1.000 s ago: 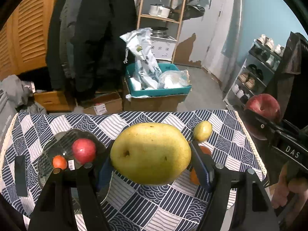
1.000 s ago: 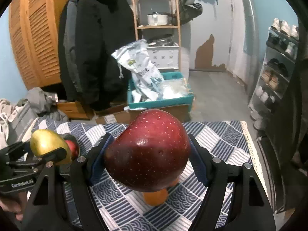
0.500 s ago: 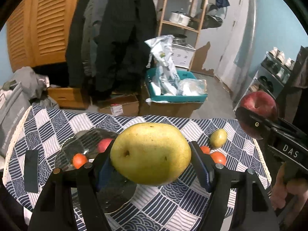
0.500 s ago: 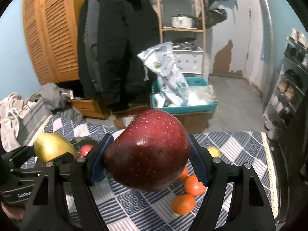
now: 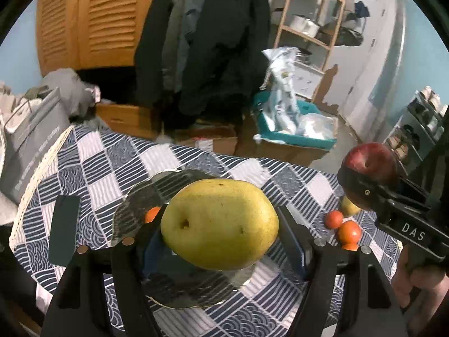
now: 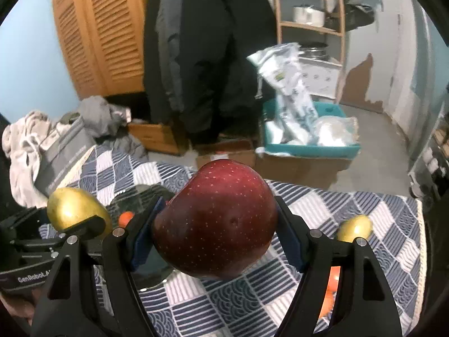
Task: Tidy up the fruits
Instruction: 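Carry the green pear in the left tool and dark red apple in the right tool toward the glass plate, then lower the pear and dark red apple onto the glass plate and open both tools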
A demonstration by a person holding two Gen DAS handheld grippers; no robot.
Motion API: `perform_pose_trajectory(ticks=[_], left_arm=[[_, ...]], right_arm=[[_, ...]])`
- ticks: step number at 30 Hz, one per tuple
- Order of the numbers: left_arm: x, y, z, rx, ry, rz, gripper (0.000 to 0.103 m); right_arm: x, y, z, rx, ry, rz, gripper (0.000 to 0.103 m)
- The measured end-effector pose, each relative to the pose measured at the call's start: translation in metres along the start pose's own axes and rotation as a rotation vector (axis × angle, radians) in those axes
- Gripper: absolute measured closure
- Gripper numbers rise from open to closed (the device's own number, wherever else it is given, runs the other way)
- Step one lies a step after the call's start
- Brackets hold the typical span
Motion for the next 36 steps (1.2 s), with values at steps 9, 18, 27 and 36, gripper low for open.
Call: perform_pose_trajectory(ticks=[9,18,27,36], left_arm=[[-0.018,0.048,-0.032,0.047,0.081,0.068,0.028],[-0.036,0.077,-0.053,0.096,0.133,0.090,0.028],[-0.057,0.091,-0.076,0.119,0.211,0.102,0.028],[-0.072,0.097,-0.091,0.144,0.277,0.109,0.028]], right_arm=[[-0.015,0.030,-0.053,0.063,0.095,0.021,0.027],[-0.038,0.055,-0.094,0.086,0.187,0.065,0.027],[-0.058,0.071,-0.119,0.105,0.264,0.094,0.027],[-0.077,0.073,-0.136,0.100,0.326,0.108,0.027]])
Point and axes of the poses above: each gripper's, at about its wrist camera, not at the fingertips, and z roughly against the way its jaws point, y to its left, x to its top, the point moved 5 cm from there along -z, roughly the way its jaws point, and after that the axes turned 1 degree about x, right-handed, at the moved point
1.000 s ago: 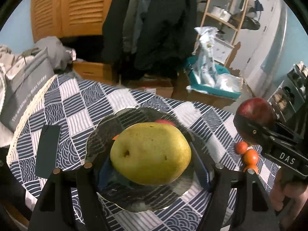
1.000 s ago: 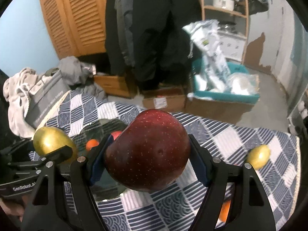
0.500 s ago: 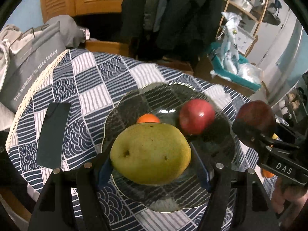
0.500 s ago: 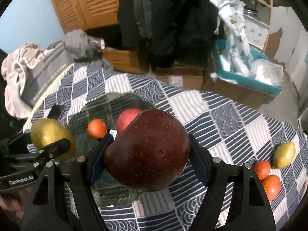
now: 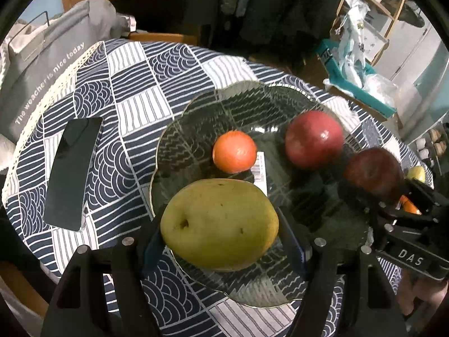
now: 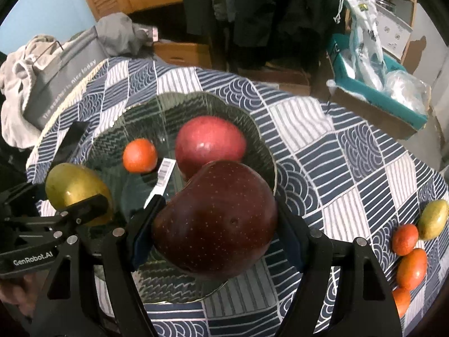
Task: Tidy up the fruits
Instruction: 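Lower the pear and dark red apple onto the glass plate and open both tools, then move both open tools away from the plate back to the remaining fruits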
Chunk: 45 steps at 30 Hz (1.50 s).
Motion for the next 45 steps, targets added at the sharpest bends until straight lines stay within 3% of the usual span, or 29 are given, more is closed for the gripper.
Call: perform_pose_trajectory(ticks=[5,8,11,12,23,45], left_arm=[[-0.005,0.002,-0.012,0.013,0.040,-0.005,0.028],[-0.003,0.001,-0.007,0.016,0.011,-0.011,0.035],[0.003,-0.001,0.008,0.025,-0.041,-0.024,0.029],[0.004,-0.002,0.011,0.037,-0.053,-0.033,0.026],[0.005,-0.009,0.026,0.019,-0.065,-0.039,0.025],[0.019,-0.062,0.106,-0.101,-0.227,-0.085,0.025]], right_arm=[[0.000,-0.002,-0.001,0.007,0.009,-0.011,0.027],[0.000,-0.002,-0.001,0.014,0.015,-0.016,0.027],[0.000,0.001,-0.002,0.026,0.022,-0.007,0.026],[0.001,0.002,0.000,0.029,0.010,-0.004,0.026],[0.019,-0.003,0.039,0.046,-0.097,-0.041,0.026],[0.024,-0.023,0.150,-0.130,-0.297,-0.021,0.023]])
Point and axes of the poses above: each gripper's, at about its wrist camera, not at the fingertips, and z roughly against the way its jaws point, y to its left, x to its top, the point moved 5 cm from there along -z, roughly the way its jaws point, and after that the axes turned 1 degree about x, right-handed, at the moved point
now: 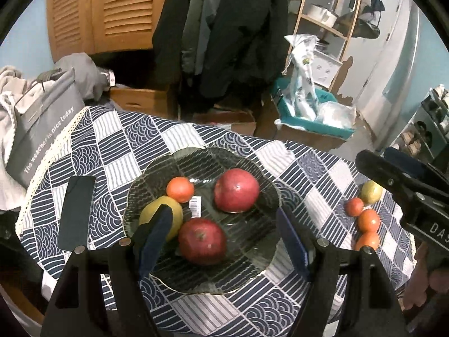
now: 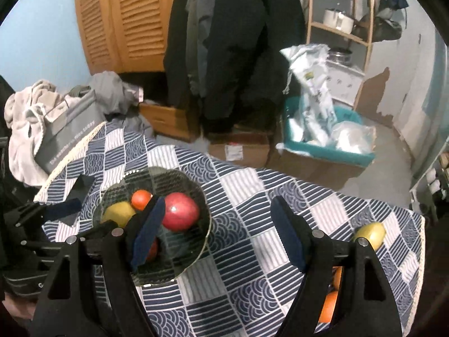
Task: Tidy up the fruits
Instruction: 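Move both open tools away from the plate back to the remaining fruits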
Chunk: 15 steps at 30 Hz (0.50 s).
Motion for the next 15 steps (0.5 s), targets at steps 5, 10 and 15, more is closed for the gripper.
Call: perform_pose_trajectory(ticks=[5,10,15], left_arm=[[0.004,-0.012,0.010,-0.029,-0.021,-0.003,0.024],[0.007,-0.029,0.018,-0.049,-0.038,-0.031,0.024],[0.009,-0.046,0.026,-0.069,-0.049,-0.049,0.024]], right_arm=[[-0.001,-0.013,0.016,-0.016,-0.017,-0.026,0.022],[-0.006,-0.032,0.033,-0.037,-0.032,-0.057,0.022],[-0.008,-0.051,0.049,-0.061,-0.055,-0.084,0.022]])
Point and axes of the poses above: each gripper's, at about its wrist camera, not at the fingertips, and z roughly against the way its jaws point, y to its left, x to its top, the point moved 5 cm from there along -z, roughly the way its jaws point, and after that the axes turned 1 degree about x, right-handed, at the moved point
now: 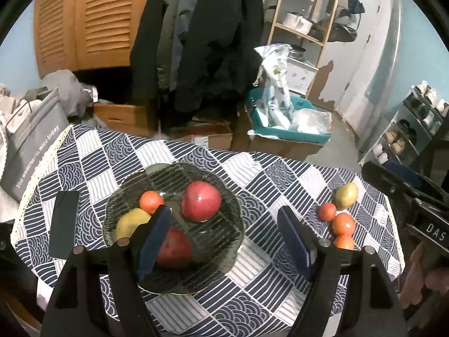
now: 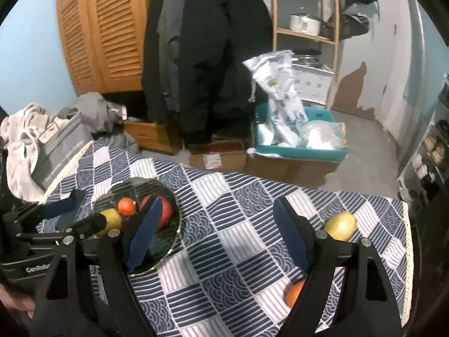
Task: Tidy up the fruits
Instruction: 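Move both open tools away from the plate back to the remaining fruits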
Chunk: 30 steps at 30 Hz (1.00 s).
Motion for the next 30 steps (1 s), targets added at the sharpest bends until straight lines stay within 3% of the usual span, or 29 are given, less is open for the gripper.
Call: perform_pose_trajectory(ticks=[6,30], left_arm=[[0.006,-0.020,0.011,-0.015,-0.030,-0.026,0.018],[0.008,-0.097,0.008,-0.060,-0.029,-0.144,0.017]], right_arm=[[-0.003,-0.023,0.015,-0.025,-0.019,-0.029,0.021],[-0.034,-0.111,0.055,-0.156,-0.044,-0.112,0.017]])
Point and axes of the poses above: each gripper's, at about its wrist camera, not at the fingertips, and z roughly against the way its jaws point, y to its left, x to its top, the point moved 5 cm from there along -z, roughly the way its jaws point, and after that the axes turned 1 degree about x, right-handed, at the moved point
